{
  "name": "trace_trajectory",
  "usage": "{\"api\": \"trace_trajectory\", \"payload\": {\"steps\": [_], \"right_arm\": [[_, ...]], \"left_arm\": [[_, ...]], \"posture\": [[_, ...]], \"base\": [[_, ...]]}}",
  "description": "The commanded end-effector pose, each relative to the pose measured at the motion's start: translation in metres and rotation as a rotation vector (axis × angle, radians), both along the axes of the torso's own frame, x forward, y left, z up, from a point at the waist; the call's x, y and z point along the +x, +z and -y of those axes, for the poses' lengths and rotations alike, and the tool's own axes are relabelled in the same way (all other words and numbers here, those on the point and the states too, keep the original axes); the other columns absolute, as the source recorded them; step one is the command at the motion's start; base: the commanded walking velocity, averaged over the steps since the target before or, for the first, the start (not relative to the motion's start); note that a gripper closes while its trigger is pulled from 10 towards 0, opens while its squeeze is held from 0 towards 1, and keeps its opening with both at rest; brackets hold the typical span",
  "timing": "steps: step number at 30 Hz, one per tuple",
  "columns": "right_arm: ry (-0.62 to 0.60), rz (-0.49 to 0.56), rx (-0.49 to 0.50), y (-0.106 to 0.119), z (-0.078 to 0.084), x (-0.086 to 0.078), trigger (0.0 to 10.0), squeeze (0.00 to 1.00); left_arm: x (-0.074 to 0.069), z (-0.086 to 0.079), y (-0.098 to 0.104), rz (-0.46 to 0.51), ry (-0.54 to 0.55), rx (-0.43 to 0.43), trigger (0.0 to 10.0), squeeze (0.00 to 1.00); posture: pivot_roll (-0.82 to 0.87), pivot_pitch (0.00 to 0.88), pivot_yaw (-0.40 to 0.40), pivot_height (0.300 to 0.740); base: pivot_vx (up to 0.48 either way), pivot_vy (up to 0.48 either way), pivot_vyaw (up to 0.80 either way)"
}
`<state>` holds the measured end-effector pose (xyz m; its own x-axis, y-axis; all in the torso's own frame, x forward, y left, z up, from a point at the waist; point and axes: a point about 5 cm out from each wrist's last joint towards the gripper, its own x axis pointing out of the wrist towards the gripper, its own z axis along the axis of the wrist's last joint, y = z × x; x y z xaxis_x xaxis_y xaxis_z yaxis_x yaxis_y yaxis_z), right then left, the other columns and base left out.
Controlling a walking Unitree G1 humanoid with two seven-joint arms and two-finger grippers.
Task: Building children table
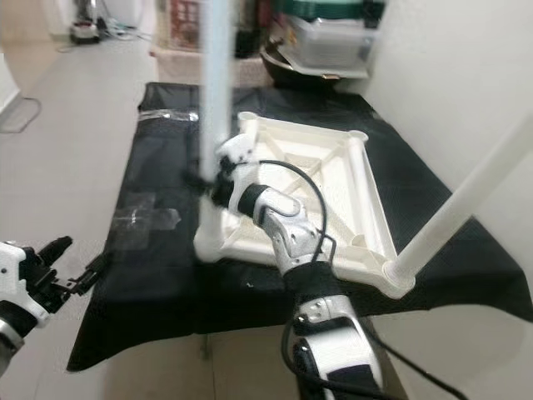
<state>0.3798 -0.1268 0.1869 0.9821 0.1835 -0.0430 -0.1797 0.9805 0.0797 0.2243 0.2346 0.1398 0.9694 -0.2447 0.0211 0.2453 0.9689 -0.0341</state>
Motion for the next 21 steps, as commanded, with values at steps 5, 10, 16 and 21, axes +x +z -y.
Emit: {"api": "trace_trajectory", "payload": {"steps": [5,10,16,21], "right_arm": [[-0.575,-0.224,-0.122,-0.059,0.087,-0.04,0.0,0.0],[-0.545,-0.208,-0.125,-0.057,0.068,-0.052,0.0,0.0],[-0.213,-0.032,-0.008,-0.021,0.019,-0.043,10.0,1.0],[-0.138,0.031,0.019,-0.001,0.022,-0.028,10.0,0.0]], "left_arm": [[-0.002,0.001,-0.001,-0.002,-0.006,-0.002,10.0,0.0],[-0.002,0.001,-0.002,-0.005,-0.013,-0.001,10.0,0.0],[0.0,0.0,-0.001,0.0,-0.009,-0.004,10.0,0.0],[0.002,0.001,-0.001,0.003,-0.005,-0.005,10.0,0.0]], "posture": [[0.08,0.0,-0.108,0.74],[0.06,0.0,-0.103,0.74],[0.07,0.0,-0.108,0.74],[0.07,0.0,-0.118,0.74]], "base": [[0.0,0.0,0.0],[0.0,0.0,0.0],[0.0,0.0,0.0],[0.0,0.0,0.0]]}}
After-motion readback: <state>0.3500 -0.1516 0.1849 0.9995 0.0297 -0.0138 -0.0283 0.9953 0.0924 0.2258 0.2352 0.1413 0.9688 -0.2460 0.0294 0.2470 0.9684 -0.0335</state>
